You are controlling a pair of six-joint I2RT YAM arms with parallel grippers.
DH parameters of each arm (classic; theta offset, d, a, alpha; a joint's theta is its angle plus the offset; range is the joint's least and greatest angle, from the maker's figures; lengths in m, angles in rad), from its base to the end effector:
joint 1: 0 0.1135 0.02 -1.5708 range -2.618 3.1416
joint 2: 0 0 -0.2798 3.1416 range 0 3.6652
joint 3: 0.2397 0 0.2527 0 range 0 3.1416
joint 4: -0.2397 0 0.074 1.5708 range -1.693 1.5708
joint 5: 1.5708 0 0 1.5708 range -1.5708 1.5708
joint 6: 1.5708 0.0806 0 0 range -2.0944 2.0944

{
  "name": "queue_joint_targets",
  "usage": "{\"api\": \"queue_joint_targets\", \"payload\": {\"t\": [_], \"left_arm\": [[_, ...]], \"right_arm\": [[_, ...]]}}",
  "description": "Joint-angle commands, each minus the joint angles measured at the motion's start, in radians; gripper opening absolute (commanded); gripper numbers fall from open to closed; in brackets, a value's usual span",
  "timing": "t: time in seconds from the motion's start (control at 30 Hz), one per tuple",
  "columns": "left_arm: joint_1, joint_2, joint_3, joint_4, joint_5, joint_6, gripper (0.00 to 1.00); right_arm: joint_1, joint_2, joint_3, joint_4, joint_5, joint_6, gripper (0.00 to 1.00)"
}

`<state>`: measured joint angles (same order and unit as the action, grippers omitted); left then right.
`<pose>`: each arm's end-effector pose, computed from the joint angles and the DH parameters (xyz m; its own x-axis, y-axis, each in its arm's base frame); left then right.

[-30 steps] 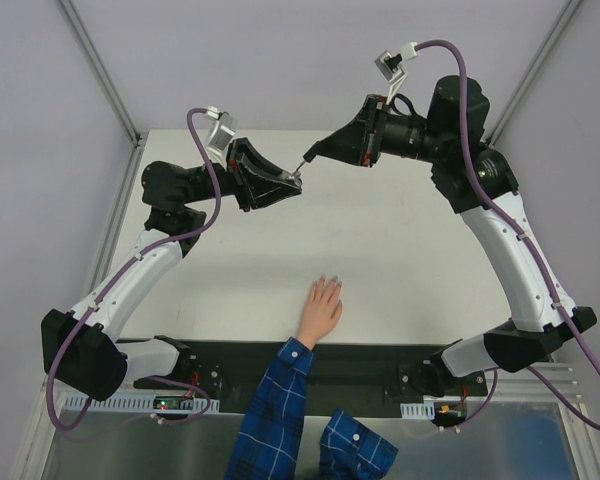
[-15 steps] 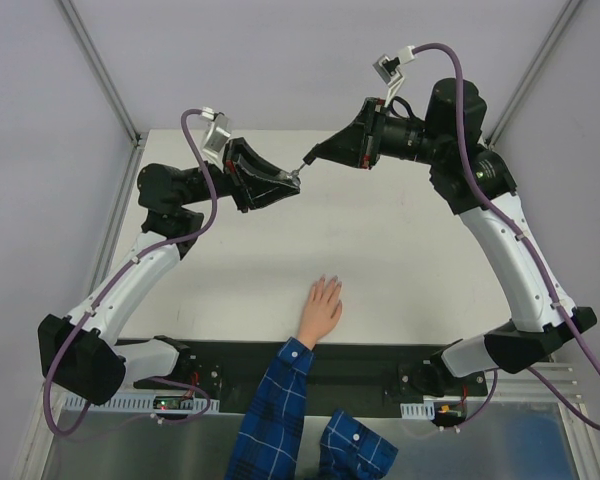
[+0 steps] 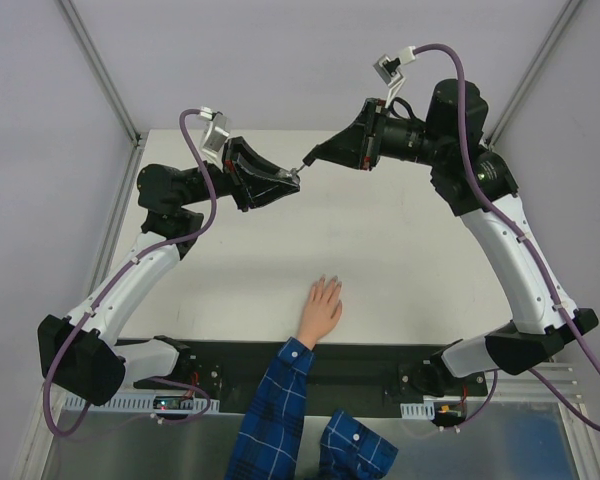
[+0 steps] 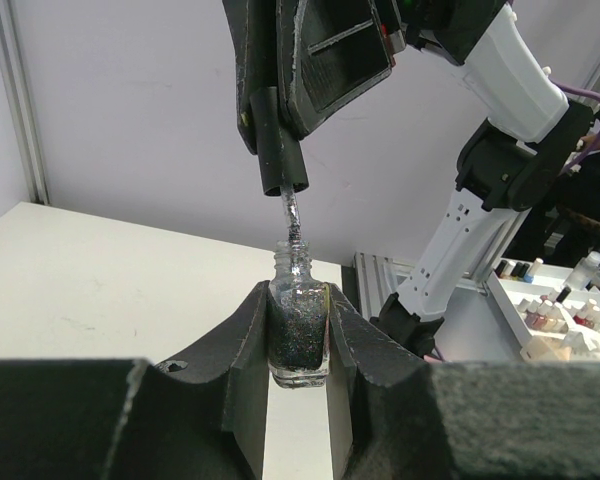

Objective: Paint the nails

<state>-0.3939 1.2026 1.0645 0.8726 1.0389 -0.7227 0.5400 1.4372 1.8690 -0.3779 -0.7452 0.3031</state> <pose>0.2097 -0.1624 0.4772 -0.0552 -0.3403 -0.9387 0.9983 -0.0030 -0.0576 0.2409 0.2081 0.5552 -0.2420 0.1107 -0.9639 -0.9287 0.2611 0.2632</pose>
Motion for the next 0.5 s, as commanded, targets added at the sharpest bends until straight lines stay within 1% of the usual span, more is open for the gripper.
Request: {"api": "queue_joint_targets", "payload": {"t": [0.0, 0.47], "left_arm": [[-0.008, -0.028, 0.003, 0.039, -0.002, 0.019, 0.00], [-0.008, -0.034, 0.014, 0.048, -0.030, 0.020, 0.00]], "right_arm": [[0.012, -0.018, 0.022, 0.045, -0.016, 0.013, 0.00], [0.029, 0.005, 0.032, 0.036, -0.014, 0.011, 0.00]]}}
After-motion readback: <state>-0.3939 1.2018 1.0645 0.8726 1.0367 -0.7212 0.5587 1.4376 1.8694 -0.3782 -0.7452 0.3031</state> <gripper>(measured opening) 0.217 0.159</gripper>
